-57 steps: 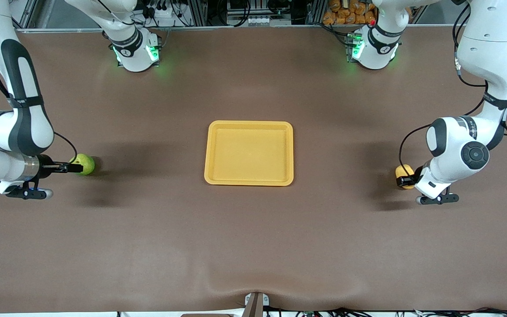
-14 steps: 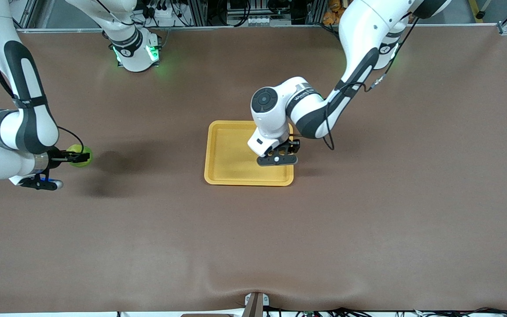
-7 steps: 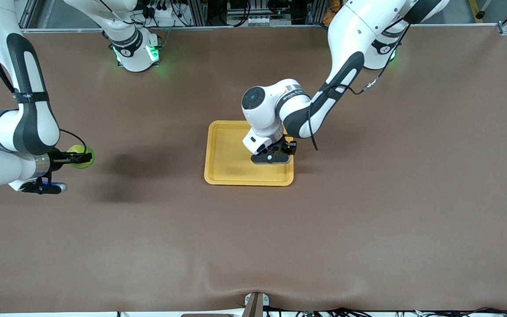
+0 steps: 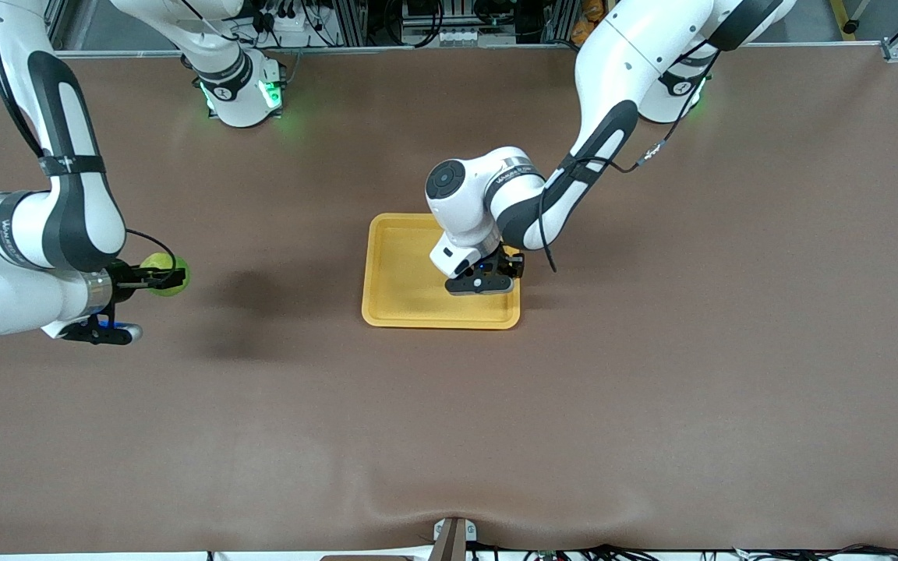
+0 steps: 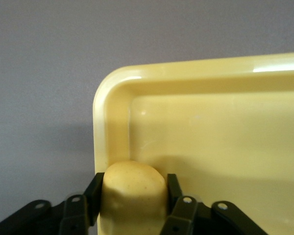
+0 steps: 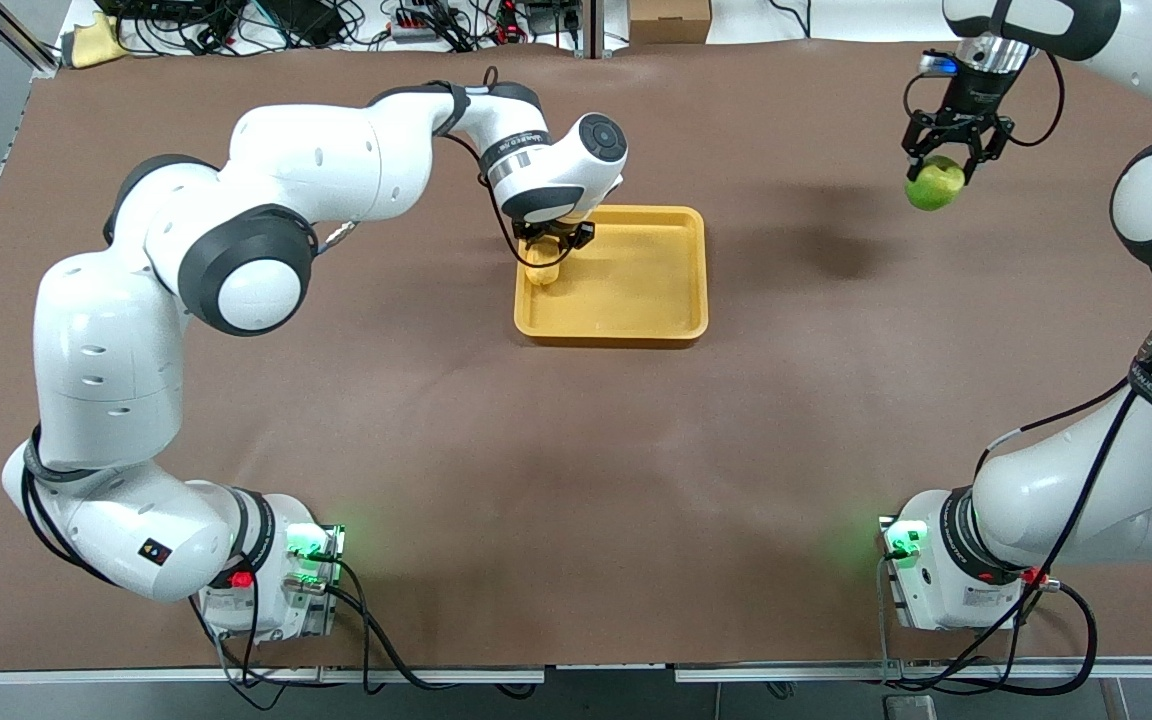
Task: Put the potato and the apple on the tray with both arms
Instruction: 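Lower the potato into the tray and open the left gripper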
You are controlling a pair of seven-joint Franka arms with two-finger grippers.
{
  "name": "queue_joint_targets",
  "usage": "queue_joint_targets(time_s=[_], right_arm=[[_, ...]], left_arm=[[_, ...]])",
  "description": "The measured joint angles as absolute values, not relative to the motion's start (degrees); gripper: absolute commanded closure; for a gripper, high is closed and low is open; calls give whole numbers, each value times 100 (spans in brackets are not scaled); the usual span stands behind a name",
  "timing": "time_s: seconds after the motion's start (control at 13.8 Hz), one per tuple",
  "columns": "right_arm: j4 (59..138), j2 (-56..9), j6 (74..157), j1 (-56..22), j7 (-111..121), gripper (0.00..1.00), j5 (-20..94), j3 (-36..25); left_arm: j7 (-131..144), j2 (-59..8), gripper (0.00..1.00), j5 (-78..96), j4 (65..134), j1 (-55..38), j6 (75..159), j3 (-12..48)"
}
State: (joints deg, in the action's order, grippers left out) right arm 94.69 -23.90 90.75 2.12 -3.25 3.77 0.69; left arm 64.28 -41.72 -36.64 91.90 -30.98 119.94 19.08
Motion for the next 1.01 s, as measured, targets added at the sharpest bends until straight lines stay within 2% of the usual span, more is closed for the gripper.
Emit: queue_joint_targets(time_s=[0.65, 1.01], right_arm=[[9273, -2342, 9007, -624, -801, 94, 505, 89], [9112, -2338, 9013, -1469, -1970, 94, 776, 101]], left_arm=[[6487, -4074, 0, -3660, 8701, -2950, 11963, 1890], [6234, -3357, 0, -2913, 8598, -2424, 11799, 1913]])
